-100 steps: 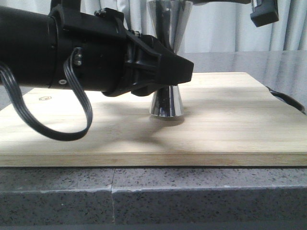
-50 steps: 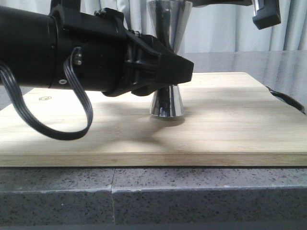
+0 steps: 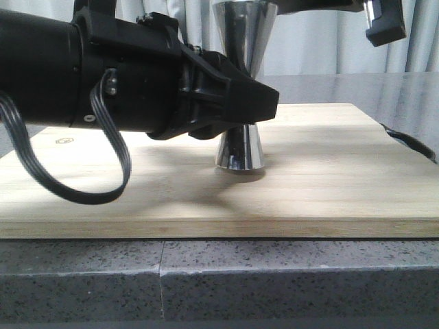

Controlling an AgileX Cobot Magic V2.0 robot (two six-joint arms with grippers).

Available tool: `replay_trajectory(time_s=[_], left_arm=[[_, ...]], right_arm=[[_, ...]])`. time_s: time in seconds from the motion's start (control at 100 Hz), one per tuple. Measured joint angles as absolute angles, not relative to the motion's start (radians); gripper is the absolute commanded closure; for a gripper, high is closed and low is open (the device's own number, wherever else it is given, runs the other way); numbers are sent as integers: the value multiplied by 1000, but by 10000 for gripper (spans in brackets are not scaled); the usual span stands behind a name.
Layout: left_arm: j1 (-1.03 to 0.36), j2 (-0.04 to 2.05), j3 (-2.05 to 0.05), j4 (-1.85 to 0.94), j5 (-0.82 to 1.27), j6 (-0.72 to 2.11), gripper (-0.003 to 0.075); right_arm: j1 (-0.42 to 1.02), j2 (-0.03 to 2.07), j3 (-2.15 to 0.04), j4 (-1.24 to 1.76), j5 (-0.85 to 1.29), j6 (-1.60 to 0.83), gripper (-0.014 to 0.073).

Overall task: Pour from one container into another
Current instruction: 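Pour the clear liquid from the beaker into the jigger cup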

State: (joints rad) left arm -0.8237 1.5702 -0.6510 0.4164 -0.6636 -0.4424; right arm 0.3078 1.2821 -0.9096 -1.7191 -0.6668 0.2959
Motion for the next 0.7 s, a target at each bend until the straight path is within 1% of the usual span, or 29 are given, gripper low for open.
replay_trajectory(time_s=[0.46,0.7], left_arm=[[-824,1570,-651,418,-664,-442,739],[-824,1570,-651,420,-664,-442,739]], right_arm=[[308,1282,-949,-1738,-667,288,349],[357,1282,-949,-1780,-629,288,349]])
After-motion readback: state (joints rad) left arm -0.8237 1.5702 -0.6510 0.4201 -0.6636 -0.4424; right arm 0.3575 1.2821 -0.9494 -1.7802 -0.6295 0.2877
